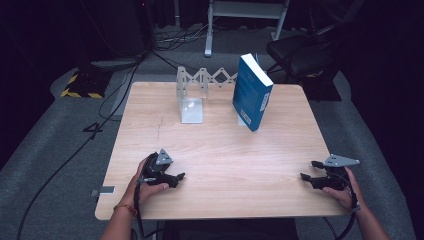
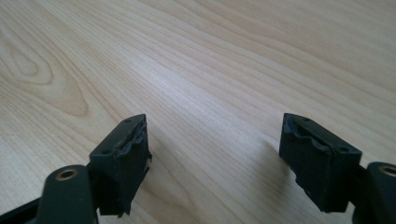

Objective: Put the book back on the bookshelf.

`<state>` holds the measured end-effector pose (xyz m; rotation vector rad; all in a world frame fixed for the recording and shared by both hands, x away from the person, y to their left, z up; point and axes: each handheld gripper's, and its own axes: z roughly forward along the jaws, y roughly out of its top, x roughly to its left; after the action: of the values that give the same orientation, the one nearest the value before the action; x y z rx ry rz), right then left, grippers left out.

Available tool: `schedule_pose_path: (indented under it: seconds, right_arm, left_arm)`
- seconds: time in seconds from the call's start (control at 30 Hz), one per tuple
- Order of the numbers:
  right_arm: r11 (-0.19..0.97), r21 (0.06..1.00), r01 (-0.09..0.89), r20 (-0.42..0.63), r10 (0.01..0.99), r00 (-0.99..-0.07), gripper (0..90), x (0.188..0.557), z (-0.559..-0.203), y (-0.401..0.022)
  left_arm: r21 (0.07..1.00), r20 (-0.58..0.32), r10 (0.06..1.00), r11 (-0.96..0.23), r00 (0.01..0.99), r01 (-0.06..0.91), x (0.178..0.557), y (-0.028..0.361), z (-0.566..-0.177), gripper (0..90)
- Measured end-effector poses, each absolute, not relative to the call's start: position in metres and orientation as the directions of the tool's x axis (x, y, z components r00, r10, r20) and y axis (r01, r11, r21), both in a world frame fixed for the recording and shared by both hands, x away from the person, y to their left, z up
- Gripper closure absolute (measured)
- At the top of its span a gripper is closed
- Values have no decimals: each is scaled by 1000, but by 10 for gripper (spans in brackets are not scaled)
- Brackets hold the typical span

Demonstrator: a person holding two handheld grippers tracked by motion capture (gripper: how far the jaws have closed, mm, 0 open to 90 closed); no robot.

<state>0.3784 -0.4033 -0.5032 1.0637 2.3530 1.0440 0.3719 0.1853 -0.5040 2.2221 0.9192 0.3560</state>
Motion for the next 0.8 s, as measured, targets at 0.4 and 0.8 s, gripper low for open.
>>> schedule_pose_path:
  seconds: [0.4,0.8]
  right_arm:
    - [436,745,506,-2,759,-651,227,380,-504,-405]
    - [435,745,506,-2,760,-650,226,380,-504,-405]
  left_arm:
    - [694,-11,714,-499,701,519,370,185,-504,175]
    - [692,-15,710,-501,704,520,371,184,-504,170]
